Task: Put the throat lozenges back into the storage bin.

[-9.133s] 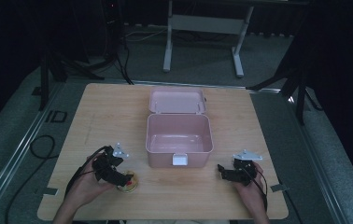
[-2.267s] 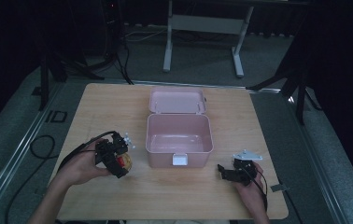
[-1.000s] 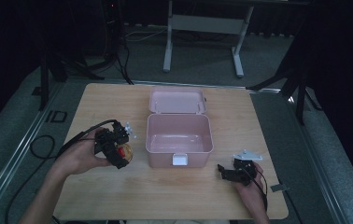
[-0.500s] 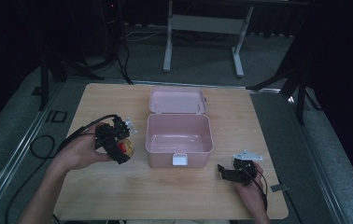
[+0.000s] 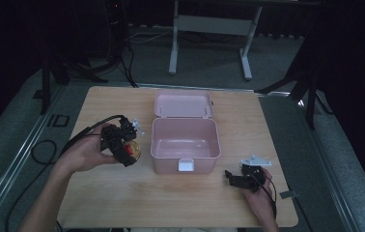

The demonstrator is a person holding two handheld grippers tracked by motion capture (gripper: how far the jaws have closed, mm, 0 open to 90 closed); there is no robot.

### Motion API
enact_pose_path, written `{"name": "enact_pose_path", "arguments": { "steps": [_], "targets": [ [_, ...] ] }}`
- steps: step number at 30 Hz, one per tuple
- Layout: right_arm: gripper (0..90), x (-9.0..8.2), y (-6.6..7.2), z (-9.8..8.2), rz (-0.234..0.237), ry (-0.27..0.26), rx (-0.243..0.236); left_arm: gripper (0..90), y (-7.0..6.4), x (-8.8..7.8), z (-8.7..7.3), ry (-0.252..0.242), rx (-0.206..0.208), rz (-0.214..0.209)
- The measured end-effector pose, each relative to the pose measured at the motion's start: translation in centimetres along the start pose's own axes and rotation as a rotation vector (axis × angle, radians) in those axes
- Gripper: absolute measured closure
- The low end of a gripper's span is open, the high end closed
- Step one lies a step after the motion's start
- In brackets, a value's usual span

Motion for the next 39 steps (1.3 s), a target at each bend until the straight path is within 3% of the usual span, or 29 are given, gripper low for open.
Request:
{"name": "enact_pose_path", "arguments": {
  "steps": [24,39],
  "targets": [
    [17.3,0.0,0.0,0.0,0.003,0.001,0.000,20.9,0.1,-0.6,2.3,-0.012,0.025,0.013],
    [17.3,0.0,0.0,0.0,0.003,0.002,-0.001,20.9,-0.1,-0.2,3.9,-0.024,0.041,-0.009]
  ]
}}
Point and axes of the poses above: each handheld gripper's, and its own axes: x roughly forward along the jaws, z roughly out of its top, y roughly to its left, the point moved 5 cm from there along x, roughly forward along the jaws, and after that the axes turned 2 degrees about -y, right-handed, at the moved point
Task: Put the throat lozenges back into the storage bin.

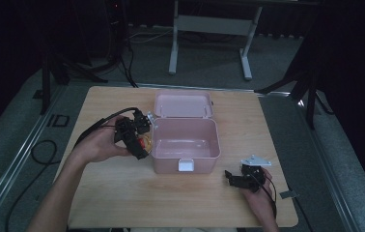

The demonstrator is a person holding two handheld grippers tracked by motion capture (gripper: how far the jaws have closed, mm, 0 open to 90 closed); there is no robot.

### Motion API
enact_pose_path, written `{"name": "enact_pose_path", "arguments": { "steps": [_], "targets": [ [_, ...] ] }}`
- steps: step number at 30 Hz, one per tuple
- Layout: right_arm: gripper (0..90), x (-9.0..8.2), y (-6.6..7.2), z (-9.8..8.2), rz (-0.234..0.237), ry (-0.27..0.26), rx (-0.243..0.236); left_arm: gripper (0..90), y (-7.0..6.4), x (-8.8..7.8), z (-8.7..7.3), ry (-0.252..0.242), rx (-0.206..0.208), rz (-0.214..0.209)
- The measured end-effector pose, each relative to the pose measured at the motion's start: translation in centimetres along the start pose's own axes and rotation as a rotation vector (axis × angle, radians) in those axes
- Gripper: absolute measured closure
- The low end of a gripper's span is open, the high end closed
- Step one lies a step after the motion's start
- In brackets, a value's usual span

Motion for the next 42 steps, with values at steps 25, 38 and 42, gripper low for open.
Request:
{"name": "enact_pose_path", "arguments": {
  "steps": [25,38,42],
  "targets": [
    [17.2,0.0,0.0,0.0,0.000,0.000,0.000,20.9,-0.2,0.4,2.5,0.007,0.019,-0.022],
    [17.2,0.0,0.0,0.0,0.000,0.000,0.000,20.9,-0.4,0.9,3.9,0.021,0.036,-0.004],
    [17.2,0.0,0.0,0.0,0.000,0.000,0.000,20.9,-0.5,1.0,4.3,0.023,0.049,0.002]
  ]
}}
Point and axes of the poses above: each handheld gripper's, and its own axes: x roughly forward along the jaws, z roughly out of its top, y roughly to its left, the point moved 5 cm from there along x, roughly forward along the jaws, and after that the axes turned 2 degrees about -y, right-handed, at the moved point
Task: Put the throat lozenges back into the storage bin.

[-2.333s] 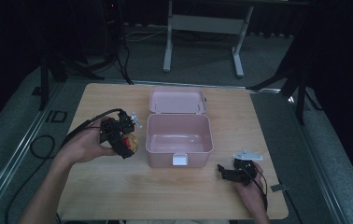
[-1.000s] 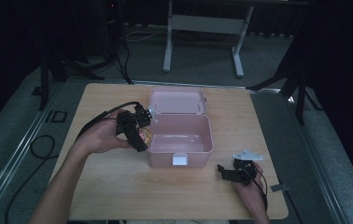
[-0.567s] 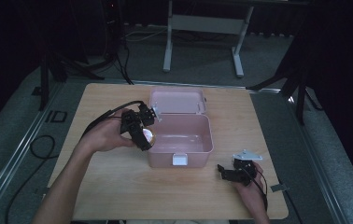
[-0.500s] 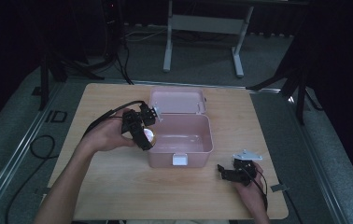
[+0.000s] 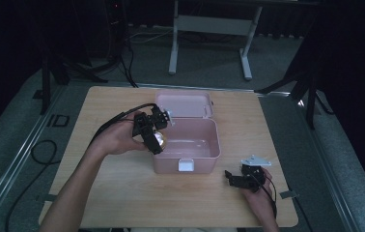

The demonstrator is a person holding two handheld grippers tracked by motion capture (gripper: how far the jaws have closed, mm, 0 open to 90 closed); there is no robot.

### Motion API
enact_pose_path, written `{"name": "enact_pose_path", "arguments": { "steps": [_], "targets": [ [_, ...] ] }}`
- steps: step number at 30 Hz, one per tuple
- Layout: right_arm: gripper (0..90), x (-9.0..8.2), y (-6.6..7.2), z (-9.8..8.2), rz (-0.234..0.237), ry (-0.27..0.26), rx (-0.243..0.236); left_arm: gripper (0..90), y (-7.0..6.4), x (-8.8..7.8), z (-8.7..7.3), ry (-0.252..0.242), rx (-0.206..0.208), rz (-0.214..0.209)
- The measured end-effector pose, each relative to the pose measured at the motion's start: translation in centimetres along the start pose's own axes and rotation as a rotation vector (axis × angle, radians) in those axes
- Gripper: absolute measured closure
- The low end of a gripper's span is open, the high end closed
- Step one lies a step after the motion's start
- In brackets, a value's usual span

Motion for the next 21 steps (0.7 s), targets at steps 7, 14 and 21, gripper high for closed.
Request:
{"name": "enact_pose_path", "arguments": {
  "steps": [7,14,21],
  "targets": [
    [17.2,0.0,0.0,0.0,0.000,0.000,0.000,20.8,-0.3,0.3,0.7,0.003,0.013,-0.007],
    [17.2,0.0,0.0,0.0,0.000,0.000,0.000,20.8,-0.5,0.6,1.3,0.003,0.015,-0.022],
    [17.2,0.0,0.0,0.0,0.000,0.000,0.000,20.8,-0.7,1.0,1.8,0.010,0.016,-0.032]
  ]
}}
Point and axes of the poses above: each handheld gripper's, and its own axes: x roughly forward along the jaws, z roughly out of its top, y roughly to its left, the point moved 5 cm from there along x, roughly forward along the jaws, and after that the axes turned 2 degrees about -y, right-handed, at the moved point
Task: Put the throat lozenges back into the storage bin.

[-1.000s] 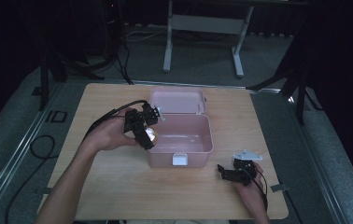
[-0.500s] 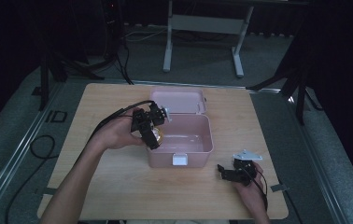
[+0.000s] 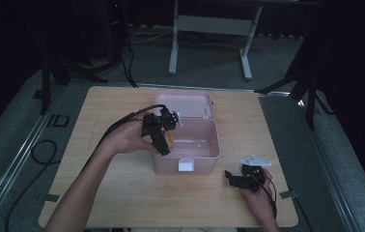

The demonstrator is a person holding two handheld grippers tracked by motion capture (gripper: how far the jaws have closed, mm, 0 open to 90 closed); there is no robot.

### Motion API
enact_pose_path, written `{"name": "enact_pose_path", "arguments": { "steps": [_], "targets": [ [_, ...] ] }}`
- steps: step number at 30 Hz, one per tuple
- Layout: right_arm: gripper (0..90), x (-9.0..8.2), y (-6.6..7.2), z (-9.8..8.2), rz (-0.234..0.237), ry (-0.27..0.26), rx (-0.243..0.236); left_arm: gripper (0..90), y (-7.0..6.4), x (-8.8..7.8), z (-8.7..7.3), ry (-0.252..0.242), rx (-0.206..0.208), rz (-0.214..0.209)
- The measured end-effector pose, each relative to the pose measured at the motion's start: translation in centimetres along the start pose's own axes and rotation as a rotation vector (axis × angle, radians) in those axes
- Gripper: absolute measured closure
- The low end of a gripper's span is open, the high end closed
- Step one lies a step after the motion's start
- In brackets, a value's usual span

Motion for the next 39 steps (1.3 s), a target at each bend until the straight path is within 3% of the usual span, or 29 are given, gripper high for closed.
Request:
{"name": "enact_pose_path", "arguments": {
  "steps": [18,26,36,39],
  "targets": [
    [17.2,0.0,0.0,0.0,0.000,0.000,0.000,20.7,-0.2,0.1,0.5,0.007,-0.002,-0.016],
    [17.2,0.0,0.0,0.0,0.000,0.000,0.000,14.8,-0.1,-0.7,0.7,-0.043,-0.020,0.002],
    [17.1,0.0,0.0,0.0,0.003,0.001,-0.003,16.1,0.9,-2.2,-0.7,-0.080,-0.062,0.079],
    [17.1,0.0,0.0,0.0,0.003,0.001,-0.001,16.1,1.2,-2.8,-1.8,-0.088,-0.087,0.124]
  ]
}}
Point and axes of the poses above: each handheld gripper's, and its own axes: x roughly forward along the jaws, z roughly out of its top, y roughly to its left, the point moved 5 cm from there along x, roughly forward along the jaws, and after that the axes turned 2 degrees about -y, right-handed, at the moved point
